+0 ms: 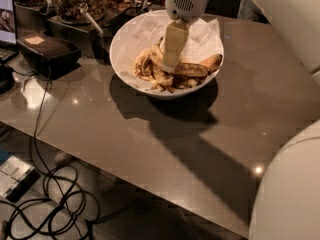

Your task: Pick banana from white bowl

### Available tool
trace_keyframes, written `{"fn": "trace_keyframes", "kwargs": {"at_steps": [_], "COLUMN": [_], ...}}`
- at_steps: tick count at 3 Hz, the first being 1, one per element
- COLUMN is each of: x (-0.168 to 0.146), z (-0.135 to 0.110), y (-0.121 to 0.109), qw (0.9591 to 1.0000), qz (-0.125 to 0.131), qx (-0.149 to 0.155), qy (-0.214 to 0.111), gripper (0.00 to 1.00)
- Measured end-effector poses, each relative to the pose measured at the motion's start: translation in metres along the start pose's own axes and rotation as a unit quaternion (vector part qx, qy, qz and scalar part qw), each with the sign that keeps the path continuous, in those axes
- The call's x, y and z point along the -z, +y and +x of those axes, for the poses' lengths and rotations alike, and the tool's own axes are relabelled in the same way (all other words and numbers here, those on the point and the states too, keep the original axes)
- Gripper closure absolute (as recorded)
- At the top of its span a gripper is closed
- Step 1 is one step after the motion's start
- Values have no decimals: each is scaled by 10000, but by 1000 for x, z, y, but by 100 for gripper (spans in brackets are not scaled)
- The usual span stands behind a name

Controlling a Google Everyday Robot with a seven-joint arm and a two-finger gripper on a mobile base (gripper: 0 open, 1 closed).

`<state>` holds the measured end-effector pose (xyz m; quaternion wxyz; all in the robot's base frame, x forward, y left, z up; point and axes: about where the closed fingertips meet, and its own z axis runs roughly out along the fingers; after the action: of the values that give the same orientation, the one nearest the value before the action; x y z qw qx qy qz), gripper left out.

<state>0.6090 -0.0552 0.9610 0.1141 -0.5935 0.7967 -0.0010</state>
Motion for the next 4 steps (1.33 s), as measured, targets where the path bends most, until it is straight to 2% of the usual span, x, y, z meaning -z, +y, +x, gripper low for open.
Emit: {"fn": "trace_keyframes", "kwargs": {"at_steps": [2,3,4], "x": [-17,-21,-27], "z": [-14,-22,-28], "y": [-8,-11,-13], "qw": [9995,9990,9979], "qz": [-182,-240,-362], "qx": [-239,-376,-521], "qy": [-9,-38,-100], "gripper": [20,30,34]}}
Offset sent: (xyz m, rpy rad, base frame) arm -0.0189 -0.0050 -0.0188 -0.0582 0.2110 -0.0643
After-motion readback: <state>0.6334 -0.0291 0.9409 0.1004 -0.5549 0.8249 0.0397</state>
